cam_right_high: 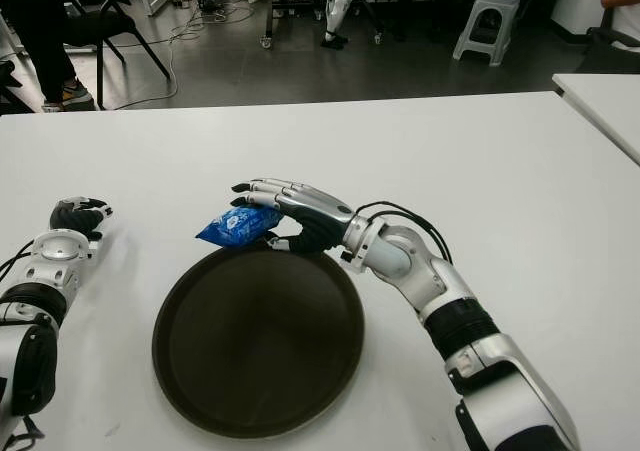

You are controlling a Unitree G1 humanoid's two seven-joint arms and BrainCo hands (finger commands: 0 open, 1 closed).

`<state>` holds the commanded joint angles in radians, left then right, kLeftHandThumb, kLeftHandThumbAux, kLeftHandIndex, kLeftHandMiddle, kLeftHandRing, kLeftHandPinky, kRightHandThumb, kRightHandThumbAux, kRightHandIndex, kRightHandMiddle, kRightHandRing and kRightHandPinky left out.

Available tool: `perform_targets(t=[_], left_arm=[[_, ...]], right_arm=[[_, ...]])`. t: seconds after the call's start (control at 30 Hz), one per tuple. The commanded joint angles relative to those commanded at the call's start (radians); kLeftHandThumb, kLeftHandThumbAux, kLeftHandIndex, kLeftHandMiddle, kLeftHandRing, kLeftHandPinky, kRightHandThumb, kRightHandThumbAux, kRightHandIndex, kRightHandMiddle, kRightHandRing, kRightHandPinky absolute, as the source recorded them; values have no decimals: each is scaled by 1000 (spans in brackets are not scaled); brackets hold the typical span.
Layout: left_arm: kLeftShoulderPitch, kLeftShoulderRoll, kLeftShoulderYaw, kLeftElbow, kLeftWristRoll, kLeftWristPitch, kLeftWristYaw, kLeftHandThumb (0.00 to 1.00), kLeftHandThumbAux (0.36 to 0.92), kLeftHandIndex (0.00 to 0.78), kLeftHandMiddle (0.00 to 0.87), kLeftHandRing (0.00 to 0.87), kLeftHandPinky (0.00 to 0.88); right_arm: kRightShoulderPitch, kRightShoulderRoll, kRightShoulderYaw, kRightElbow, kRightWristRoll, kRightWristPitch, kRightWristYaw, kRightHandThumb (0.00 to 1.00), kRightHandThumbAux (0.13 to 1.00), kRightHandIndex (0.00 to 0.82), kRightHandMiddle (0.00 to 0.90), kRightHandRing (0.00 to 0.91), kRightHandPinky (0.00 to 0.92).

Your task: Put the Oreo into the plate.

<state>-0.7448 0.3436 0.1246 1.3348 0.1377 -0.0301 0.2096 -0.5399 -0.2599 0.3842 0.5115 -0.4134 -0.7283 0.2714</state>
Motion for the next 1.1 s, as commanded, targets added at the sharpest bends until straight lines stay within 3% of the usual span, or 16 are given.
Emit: perform_targets(t=[1.1], left_arm=[[-1, 4, -16, 2, 15, 10, 0, 672, 725, 398, 168, 178, 156]], right_arm=[[14, -6, -11, -59, 98, 41, 122, 705, 716, 420, 94, 18, 0]])
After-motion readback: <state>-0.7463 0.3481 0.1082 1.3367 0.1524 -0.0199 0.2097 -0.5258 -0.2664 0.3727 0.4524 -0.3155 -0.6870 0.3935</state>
